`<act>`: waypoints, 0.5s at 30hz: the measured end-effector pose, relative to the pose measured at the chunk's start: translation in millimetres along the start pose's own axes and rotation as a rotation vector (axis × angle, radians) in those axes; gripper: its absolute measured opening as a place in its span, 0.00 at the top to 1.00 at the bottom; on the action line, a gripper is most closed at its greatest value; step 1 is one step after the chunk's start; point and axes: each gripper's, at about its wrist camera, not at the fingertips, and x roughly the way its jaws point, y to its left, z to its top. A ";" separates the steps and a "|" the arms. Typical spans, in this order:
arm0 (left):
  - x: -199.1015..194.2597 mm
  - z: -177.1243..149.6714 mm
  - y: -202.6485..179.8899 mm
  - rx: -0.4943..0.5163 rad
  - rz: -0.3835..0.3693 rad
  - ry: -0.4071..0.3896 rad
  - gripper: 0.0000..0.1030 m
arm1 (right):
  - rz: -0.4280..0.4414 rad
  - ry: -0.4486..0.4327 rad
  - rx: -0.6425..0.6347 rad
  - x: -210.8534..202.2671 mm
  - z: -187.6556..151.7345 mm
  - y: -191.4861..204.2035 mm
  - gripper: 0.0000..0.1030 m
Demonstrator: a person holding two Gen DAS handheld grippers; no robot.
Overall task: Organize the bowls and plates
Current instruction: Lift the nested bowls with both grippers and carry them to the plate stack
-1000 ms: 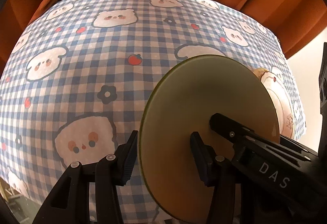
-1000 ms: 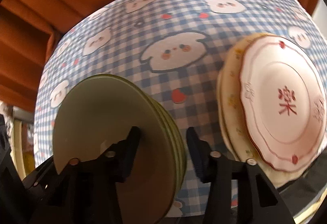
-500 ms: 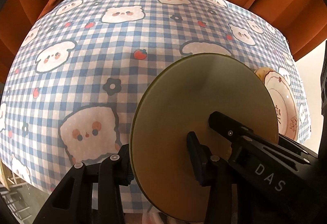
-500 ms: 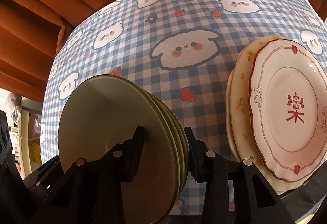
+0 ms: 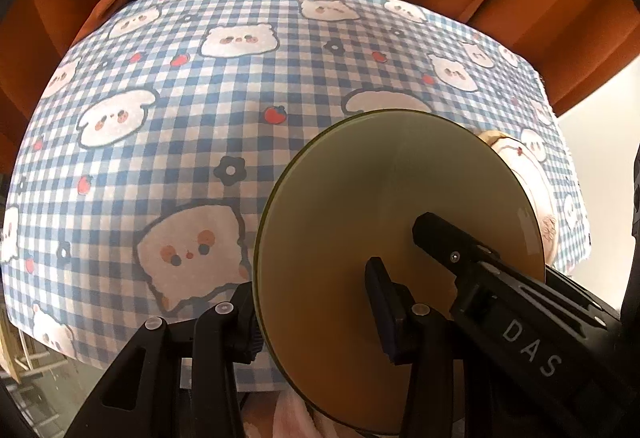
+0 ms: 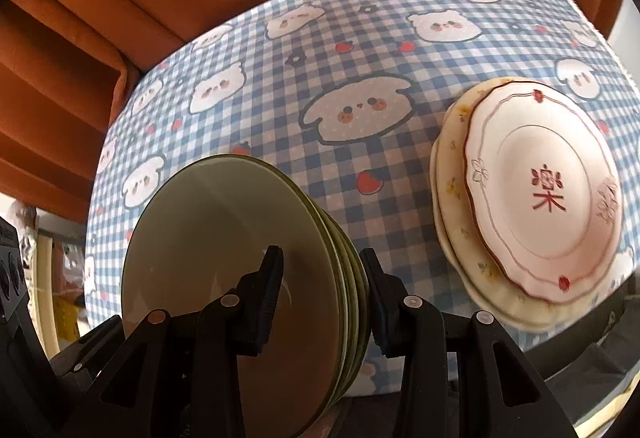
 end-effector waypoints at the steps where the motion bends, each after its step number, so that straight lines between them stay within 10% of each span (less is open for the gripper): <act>1: -1.7 0.6 -0.1 0.006 -0.003 -0.002 0.58 | -0.003 -0.008 0.007 -3.7 -1.3 2.2 0.57; 15: -13.7 0.7 -13.0 0.059 0.010 -0.050 0.58 | 0.008 -0.075 0.049 -24.0 -10.3 2.6 0.57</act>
